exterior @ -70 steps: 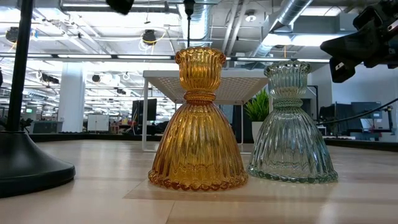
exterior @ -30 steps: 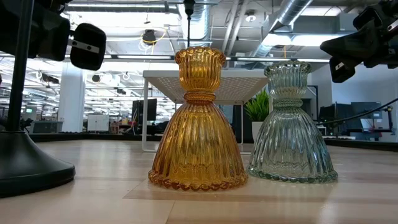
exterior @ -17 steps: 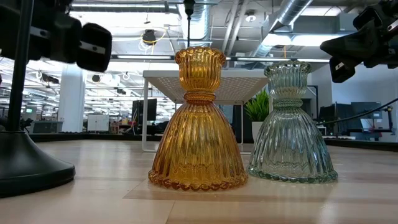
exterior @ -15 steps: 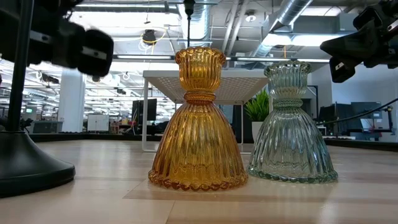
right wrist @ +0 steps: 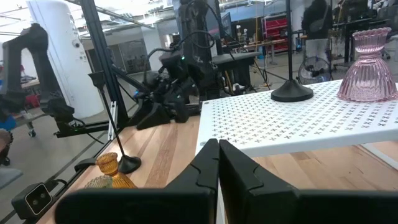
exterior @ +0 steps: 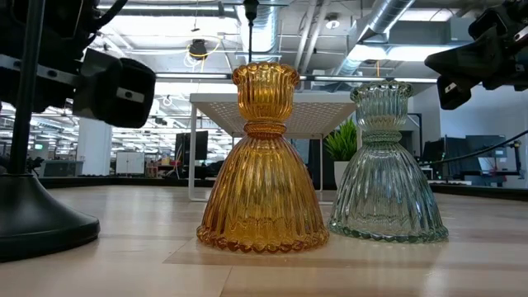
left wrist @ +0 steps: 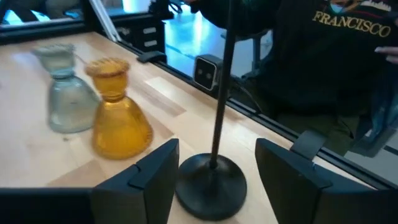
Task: Pick & Place candle stick holders
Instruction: Align the black candle holder with the other black candle holder on the shelf
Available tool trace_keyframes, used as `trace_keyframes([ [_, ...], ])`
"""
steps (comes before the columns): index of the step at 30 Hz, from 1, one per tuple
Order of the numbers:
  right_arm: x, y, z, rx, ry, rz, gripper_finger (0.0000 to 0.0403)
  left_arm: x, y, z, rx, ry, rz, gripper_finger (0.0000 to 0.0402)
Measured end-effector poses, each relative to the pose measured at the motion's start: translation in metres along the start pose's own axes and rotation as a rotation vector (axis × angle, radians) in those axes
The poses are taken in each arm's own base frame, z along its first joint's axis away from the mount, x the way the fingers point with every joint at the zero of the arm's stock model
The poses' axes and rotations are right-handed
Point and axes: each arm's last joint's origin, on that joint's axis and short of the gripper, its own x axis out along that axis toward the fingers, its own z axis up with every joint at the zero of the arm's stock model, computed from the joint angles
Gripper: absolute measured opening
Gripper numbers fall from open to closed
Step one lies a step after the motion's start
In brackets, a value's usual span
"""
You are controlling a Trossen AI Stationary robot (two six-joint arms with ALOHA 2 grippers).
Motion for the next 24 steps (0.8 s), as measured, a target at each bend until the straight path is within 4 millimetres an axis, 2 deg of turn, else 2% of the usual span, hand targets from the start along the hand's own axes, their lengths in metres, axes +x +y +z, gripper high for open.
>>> trace_keyframes([
  [6,0.0,0.0,0.0,0.0,-0.001,0.0,0.0,0.028,0.005,0.001,-0.046,0.016,-0.021,0.0222],
  [10,0.0,0.0,0.0,0.0,0.0,0.0,0.0,0.04,0.01,0.004,-0.078,0.005,-0.02,0.022],
  [16,0.0,0.0,0.0,0.001,0.0,0.001,0.0,0.043,0.011,0.006,-0.169,0.001,-0.022,0.0204],
  [24,0.0,0.0,0.0,0.001,0.0,0.002,0.0,0.045,0.002,0.007,-0.167,0.001,-0.056,0.0169],
])
